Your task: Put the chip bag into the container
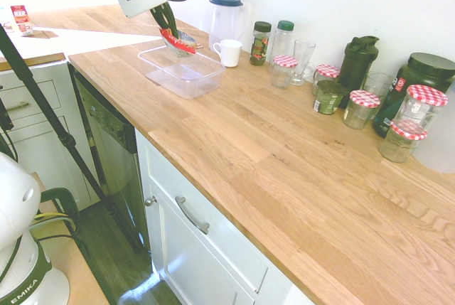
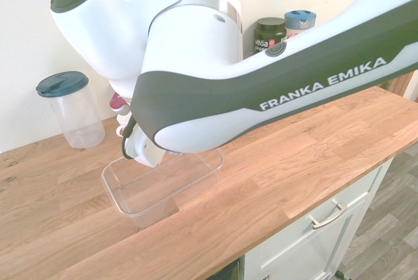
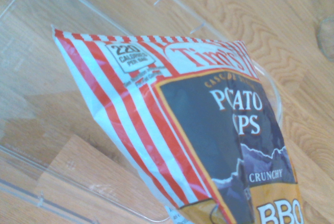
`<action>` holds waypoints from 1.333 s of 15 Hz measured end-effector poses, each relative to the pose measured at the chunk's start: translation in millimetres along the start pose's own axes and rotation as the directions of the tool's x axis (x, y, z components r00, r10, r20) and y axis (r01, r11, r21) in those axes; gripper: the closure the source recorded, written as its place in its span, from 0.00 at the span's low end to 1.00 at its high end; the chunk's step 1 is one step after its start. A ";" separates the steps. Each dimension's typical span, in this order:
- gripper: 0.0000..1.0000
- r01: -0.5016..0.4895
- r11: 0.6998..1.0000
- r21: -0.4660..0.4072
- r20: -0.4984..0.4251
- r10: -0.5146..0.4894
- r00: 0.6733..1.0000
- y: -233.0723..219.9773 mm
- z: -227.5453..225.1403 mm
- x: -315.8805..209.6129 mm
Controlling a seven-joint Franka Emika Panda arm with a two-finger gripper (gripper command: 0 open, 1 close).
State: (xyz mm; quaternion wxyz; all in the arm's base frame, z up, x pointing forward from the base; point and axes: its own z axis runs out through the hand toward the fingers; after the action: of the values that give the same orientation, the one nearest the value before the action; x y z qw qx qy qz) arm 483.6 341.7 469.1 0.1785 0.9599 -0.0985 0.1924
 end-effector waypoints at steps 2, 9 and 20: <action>1.00 0.022 1.000 -0.013 0.025 -0.021 0.999 -8.1 14.4 -5.2; 1.00 0.071 0.996 -0.048 0.111 -0.066 0.992 -24.7 61.9 -11.6; 0.00 0.067 0.996 -0.055 0.126 -0.060 0.990 -27.1 56.3 -6.0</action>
State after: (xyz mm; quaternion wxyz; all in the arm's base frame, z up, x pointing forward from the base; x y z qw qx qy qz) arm 503.9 345.8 409.9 0.2062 0.9670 -0.0843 0.1234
